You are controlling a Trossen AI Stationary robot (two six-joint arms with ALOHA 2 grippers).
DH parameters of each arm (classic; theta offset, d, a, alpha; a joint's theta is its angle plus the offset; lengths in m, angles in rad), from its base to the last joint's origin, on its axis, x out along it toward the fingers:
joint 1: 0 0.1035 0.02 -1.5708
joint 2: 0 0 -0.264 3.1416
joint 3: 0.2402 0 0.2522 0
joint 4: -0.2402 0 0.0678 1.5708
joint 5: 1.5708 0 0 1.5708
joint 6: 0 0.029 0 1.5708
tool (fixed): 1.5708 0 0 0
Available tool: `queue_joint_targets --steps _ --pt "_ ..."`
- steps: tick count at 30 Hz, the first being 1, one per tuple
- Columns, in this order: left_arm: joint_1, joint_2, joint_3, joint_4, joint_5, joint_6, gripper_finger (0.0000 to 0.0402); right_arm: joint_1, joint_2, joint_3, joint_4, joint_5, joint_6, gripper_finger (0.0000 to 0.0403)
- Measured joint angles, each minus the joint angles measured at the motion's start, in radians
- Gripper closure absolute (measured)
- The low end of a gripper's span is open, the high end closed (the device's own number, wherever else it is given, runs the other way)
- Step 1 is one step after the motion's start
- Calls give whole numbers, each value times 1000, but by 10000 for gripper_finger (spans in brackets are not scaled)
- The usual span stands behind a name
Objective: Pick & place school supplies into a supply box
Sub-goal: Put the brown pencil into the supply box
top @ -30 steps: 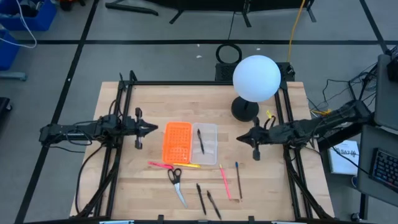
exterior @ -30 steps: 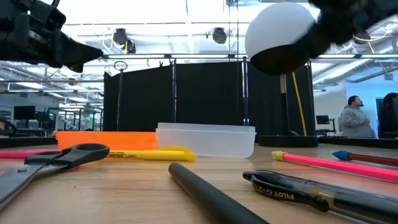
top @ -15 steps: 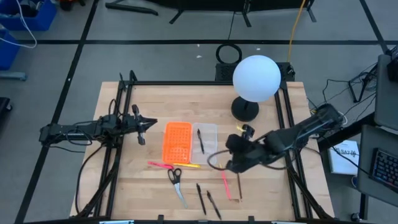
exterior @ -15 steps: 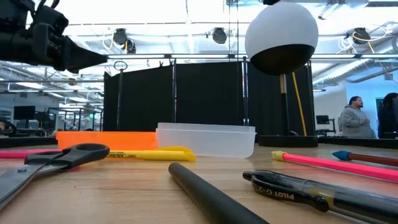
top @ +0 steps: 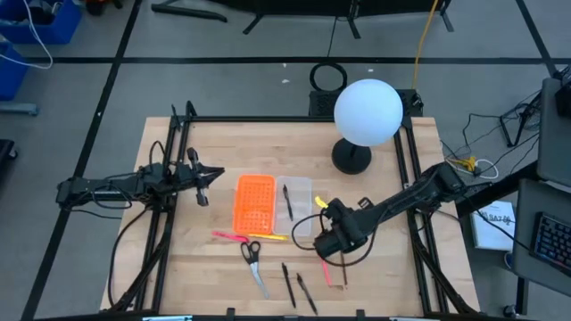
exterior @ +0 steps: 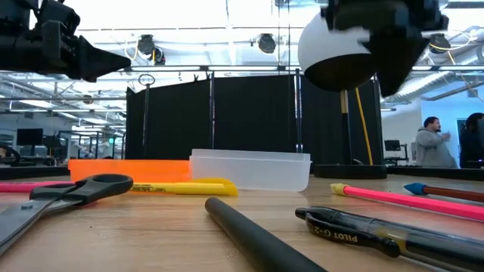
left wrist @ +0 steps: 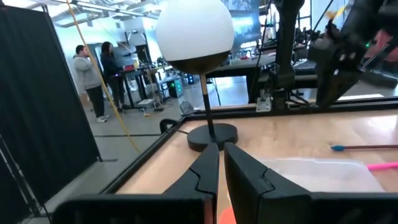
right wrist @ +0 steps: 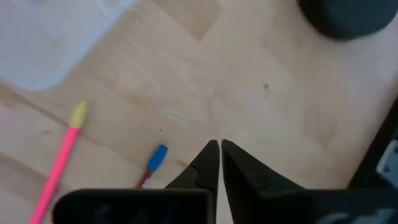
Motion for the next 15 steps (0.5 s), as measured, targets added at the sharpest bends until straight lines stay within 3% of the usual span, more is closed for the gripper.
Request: queue_joint_targets --steps 8,15 --pt "0 0 0 61 2 49 366 -1 -69 -214 270 0 65 308" --pt "0 1 0 52 -16 150 366 -1 -125 -353 466 -198 186 219"
